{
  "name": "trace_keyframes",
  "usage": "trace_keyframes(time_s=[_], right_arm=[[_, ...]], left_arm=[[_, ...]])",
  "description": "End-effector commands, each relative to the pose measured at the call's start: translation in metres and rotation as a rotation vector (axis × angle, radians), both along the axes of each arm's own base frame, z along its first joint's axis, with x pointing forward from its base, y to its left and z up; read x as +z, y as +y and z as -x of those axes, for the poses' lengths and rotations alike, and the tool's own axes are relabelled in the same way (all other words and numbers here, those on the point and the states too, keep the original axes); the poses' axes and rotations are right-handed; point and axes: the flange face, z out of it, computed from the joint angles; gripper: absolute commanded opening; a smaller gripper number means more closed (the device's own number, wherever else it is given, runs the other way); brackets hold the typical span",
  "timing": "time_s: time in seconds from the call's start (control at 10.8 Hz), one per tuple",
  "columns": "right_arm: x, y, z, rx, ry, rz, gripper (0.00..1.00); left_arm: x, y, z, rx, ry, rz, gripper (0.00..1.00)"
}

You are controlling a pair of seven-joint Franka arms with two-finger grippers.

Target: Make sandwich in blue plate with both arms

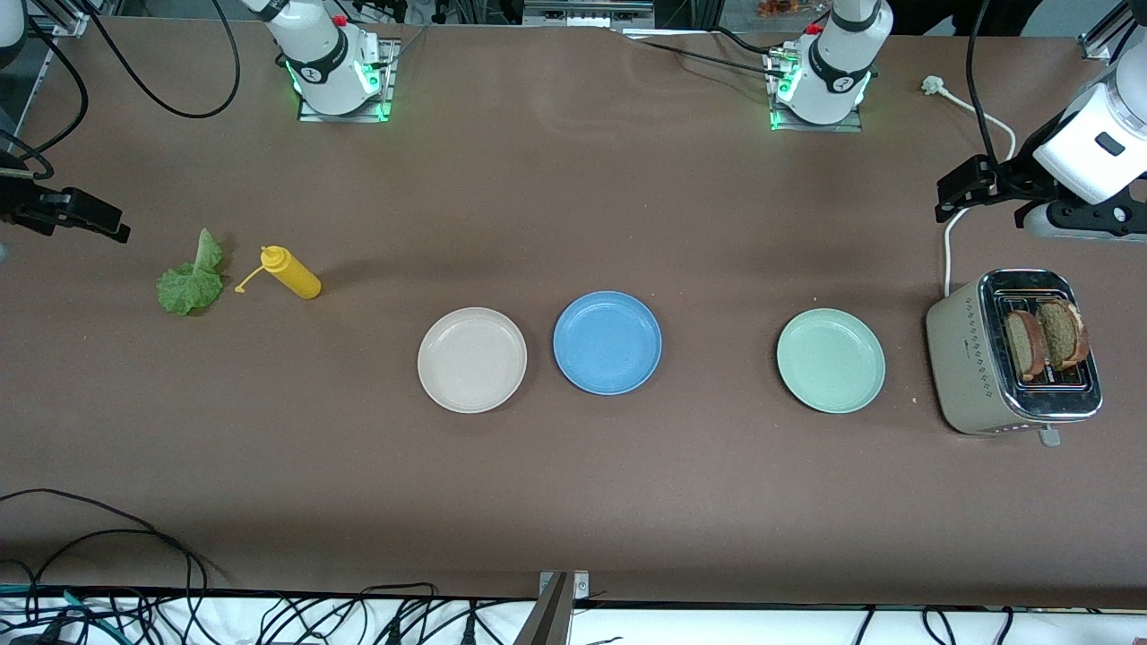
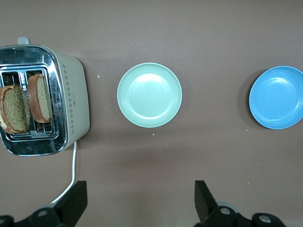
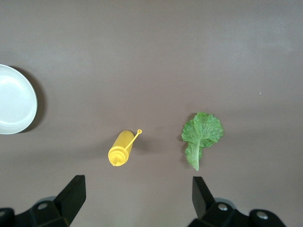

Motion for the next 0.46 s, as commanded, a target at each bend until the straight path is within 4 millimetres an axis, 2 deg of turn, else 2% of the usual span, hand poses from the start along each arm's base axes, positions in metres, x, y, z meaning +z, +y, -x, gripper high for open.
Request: trace_keyframes(time_s=[0.0,0.19,0.37], right_arm=[[0.0023,0.0003,-0.0007,-0.003,0.011,0.010,1.00],[0.0021,0.0003,-0.0005,-0.003,0.012,0.010,1.00],[0.0007,0.0005,-0.0010,-0.001,0.015,0.016,1.00]], left_arm=[[0.0046,-0.0027,0.0019,-0.018,-0.008,0.018,1.00],[0.0054,-0.0069,0.0027,-0.026,-0.010,0.018,1.00],[0.0039,-0.0027,0.0020,-0.020,-0.007,0.018,1.00]])
